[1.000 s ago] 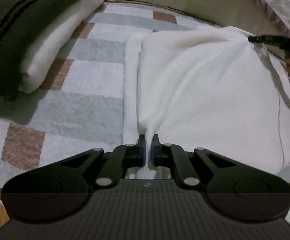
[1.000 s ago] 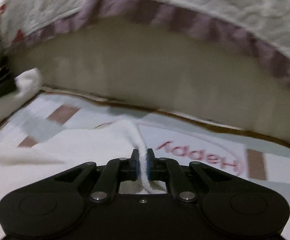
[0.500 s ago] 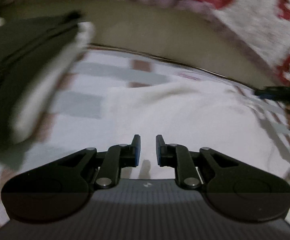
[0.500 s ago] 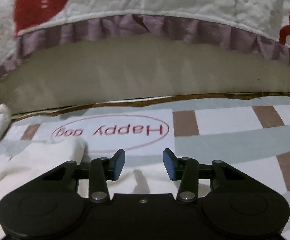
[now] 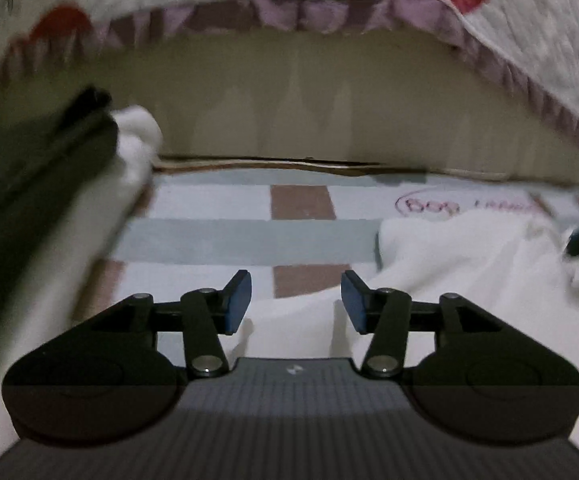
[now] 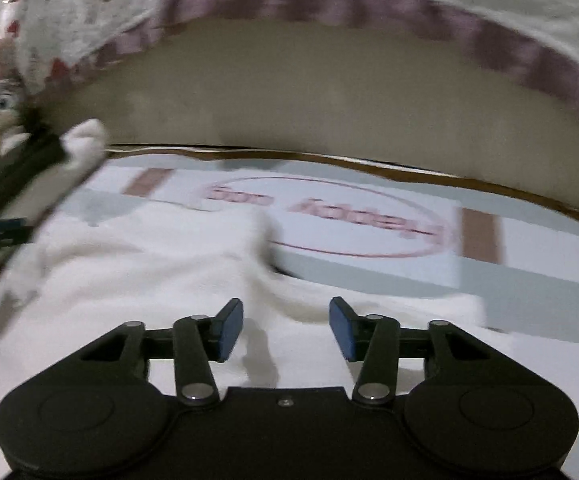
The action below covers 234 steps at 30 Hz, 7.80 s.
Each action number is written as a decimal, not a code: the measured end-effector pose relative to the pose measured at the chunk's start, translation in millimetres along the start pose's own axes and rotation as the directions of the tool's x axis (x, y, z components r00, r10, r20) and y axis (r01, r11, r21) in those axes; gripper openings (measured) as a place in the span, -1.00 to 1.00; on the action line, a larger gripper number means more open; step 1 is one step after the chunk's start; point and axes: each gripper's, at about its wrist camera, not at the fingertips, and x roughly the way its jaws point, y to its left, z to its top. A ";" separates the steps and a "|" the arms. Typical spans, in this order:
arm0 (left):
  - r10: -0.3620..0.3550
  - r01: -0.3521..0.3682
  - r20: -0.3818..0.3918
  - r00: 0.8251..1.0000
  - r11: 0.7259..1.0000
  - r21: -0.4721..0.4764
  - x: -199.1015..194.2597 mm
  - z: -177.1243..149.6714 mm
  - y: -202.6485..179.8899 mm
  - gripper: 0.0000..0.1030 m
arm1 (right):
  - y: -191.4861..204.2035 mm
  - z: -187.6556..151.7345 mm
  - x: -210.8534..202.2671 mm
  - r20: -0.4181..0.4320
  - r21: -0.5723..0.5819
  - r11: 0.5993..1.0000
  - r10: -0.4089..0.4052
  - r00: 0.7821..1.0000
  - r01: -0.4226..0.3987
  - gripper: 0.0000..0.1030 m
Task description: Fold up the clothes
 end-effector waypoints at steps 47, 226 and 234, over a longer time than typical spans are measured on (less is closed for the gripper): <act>-0.259 0.254 -0.015 0.966 0.956 -0.146 14.0 1.0 23.8 -0.91 | 2.0 -6.8 23.7 -0.023 0.245 0.968 0.065 0.998 -0.058 -0.02; 0.099 -0.169 -0.348 0.932 0.969 -0.178 -121.2 -107.7 -8.5 -0.57 | 227.5 -165.1 -98.5 0.024 -0.424 0.905 -0.018 1.000 0.026 0.18; 0.342 -0.358 -0.163 0.925 0.931 -0.076 -166.1 -97.6 -23.7 -0.81 | 257.0 -163.2 -132.4 0.203 -0.511 0.853 0.004 0.979 0.103 -0.69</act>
